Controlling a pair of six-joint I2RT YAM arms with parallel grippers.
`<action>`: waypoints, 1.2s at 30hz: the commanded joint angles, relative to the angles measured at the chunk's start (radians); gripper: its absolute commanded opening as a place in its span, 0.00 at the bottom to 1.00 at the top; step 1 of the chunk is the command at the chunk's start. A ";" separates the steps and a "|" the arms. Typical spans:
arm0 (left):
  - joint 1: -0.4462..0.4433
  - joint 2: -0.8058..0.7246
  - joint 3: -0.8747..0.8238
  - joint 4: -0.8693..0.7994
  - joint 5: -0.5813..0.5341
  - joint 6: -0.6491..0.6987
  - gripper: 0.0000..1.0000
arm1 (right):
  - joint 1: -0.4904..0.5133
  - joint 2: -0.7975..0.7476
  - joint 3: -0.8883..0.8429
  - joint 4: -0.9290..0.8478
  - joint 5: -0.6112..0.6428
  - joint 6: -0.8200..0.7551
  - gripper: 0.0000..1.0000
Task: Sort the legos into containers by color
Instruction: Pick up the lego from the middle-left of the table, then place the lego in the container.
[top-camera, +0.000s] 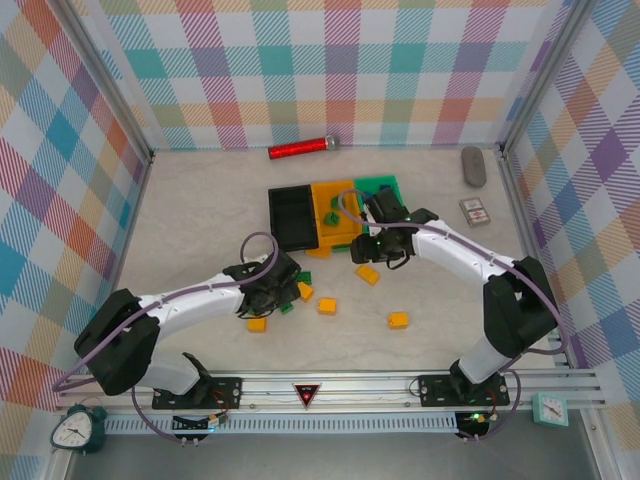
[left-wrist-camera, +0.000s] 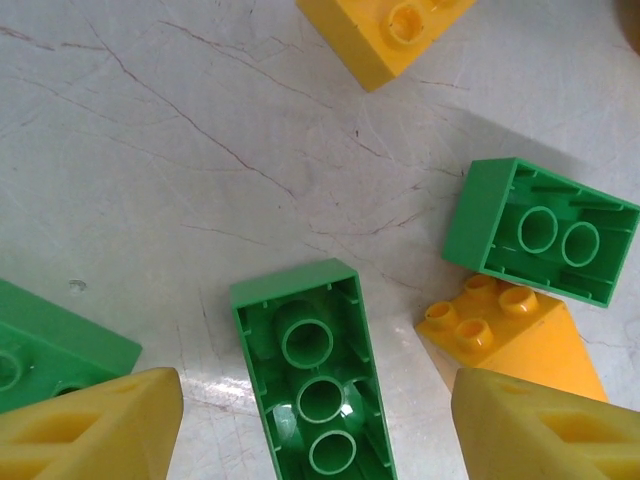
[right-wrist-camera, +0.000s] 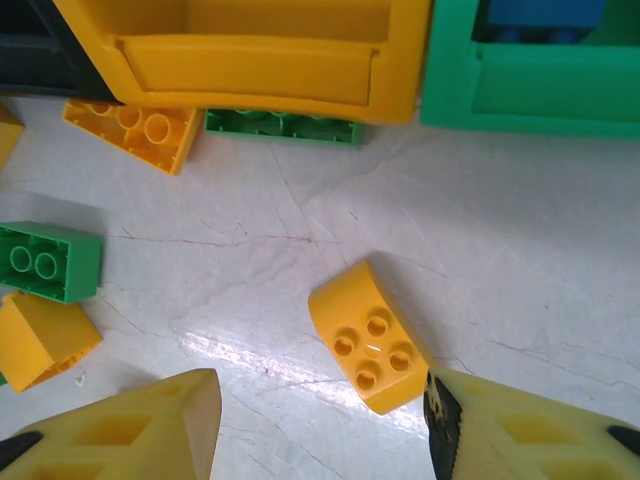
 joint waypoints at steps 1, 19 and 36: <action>-0.010 0.035 0.025 -0.021 -0.001 -0.049 0.70 | 0.006 -0.039 -0.020 0.028 0.012 0.019 0.57; -0.011 0.102 0.084 -0.050 0.004 -0.026 0.26 | 0.006 -0.099 -0.091 0.038 0.047 0.017 0.57; -0.010 -0.060 0.214 -0.082 -0.101 0.142 0.27 | 0.004 -0.267 -0.344 0.063 0.134 0.094 0.57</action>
